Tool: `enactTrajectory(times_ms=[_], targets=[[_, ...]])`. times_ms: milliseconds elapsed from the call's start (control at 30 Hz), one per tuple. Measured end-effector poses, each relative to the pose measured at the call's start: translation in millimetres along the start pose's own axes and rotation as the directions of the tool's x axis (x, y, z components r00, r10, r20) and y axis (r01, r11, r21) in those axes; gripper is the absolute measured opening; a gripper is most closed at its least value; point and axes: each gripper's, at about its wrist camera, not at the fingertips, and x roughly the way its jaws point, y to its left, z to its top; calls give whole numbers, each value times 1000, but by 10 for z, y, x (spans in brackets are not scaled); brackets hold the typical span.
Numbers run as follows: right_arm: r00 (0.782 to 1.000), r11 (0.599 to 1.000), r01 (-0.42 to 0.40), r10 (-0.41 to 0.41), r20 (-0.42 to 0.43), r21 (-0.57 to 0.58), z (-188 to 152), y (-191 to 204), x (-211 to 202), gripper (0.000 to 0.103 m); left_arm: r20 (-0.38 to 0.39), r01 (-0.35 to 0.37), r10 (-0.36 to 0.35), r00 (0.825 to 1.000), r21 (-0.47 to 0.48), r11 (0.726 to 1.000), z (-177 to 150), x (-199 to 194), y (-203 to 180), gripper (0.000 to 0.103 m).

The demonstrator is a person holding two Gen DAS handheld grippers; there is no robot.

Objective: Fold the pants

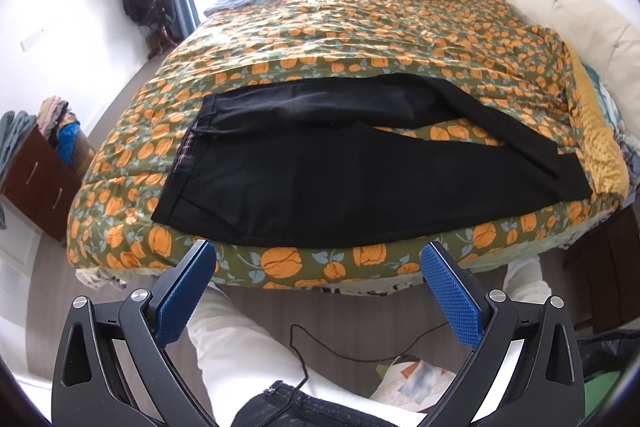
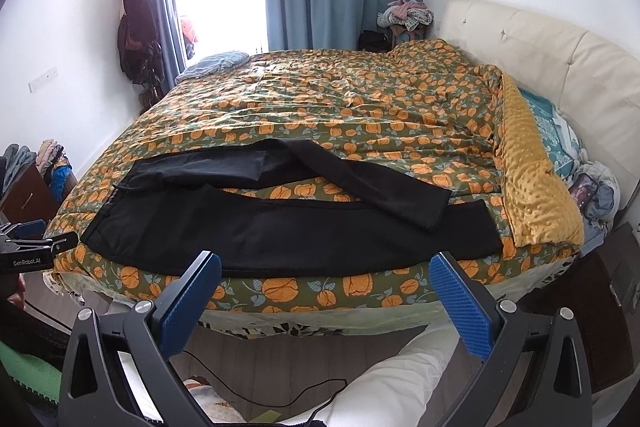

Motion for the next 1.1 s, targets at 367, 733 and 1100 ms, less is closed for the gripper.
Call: enactTrajectory(times_ms=[367,733,1100], targets=[[1000,1000,3,-3,-1,-1,-22,21,-4,103,-8,-10,10,1000,15,1000,-30,18,-12,102],[1000,1000,5,-5,-2,-3,-29,22,-15,103,-7,-18,18,1000,27,999,-45,4,-42,102],[1000,999,24,-24,-8,32,-80,-93,-31,103,-2,-12,13,1000,77,997,12,21,-191,102]])
